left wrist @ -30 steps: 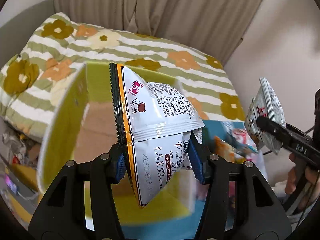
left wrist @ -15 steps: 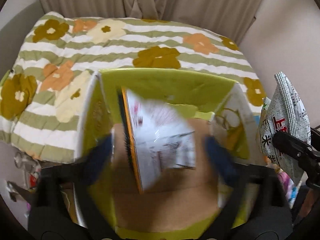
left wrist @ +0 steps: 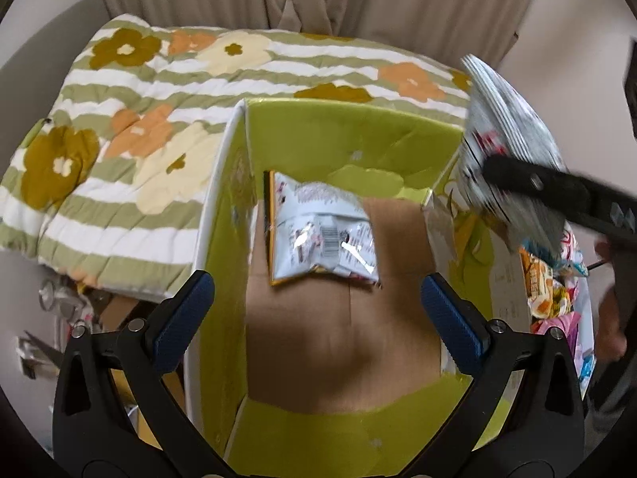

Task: Organize snacks
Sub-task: 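Carry both packets into the cardboard box and open both tools, then move both tools back over the snack pile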

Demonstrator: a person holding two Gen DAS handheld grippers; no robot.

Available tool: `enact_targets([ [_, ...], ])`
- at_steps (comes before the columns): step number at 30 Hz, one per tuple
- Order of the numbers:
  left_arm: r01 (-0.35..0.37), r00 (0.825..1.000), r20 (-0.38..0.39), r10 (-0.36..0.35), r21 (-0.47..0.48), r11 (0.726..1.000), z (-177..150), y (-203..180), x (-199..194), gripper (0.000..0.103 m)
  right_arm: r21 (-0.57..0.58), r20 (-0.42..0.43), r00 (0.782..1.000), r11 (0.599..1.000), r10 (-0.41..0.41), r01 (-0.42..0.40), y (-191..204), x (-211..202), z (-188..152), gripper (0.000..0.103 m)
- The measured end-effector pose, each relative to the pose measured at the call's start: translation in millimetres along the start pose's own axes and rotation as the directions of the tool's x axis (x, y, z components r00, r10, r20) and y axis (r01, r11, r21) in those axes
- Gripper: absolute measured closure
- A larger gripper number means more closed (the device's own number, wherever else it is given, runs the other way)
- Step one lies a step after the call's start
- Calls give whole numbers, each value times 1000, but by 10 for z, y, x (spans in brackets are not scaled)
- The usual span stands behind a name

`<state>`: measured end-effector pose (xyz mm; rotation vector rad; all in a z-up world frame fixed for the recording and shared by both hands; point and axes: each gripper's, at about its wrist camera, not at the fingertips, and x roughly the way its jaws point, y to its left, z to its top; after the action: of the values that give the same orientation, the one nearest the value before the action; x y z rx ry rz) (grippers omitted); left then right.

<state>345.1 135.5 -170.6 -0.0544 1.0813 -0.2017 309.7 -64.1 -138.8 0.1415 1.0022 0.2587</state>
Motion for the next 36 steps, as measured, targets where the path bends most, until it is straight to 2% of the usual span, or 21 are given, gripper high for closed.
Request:
enact_targets([
  [8, -15, 1000, 5, 15, -34, 999, -54, 144, -22, 1, -29, -24, 1000, 999, 15, -16, 75, 403, 175, 37],
  [10, -18, 1000, -1, 18, -29, 999, -53, 145, 7, 1, -22, -37, 999, 1000, 16, -17, 65, 524, 172, 30],
  [12, -17, 1000, -6, 17, -21, 1000, -64, 155, 34, 1, -15, -31, 1000, 1000, -3, 3, 46, 589, 151, 0],
  [25, 20, 1000, 18, -21, 29, 999, -41, 79, -54, 1, -11, 13, 998, 998, -54, 54, 4, 283, -7, 0],
  [31, 15, 997, 70, -20, 61, 998, -17, -23, -335, 1, 1, 60, 995, 997, -75, 75, 27, -56, -61, 0],
  [36, -1, 991, 135, -8, 63, 998, -84, -215, -720, 1, 13, 115, 990, 997, -83, 82, 14, -442, -143, 0],
])
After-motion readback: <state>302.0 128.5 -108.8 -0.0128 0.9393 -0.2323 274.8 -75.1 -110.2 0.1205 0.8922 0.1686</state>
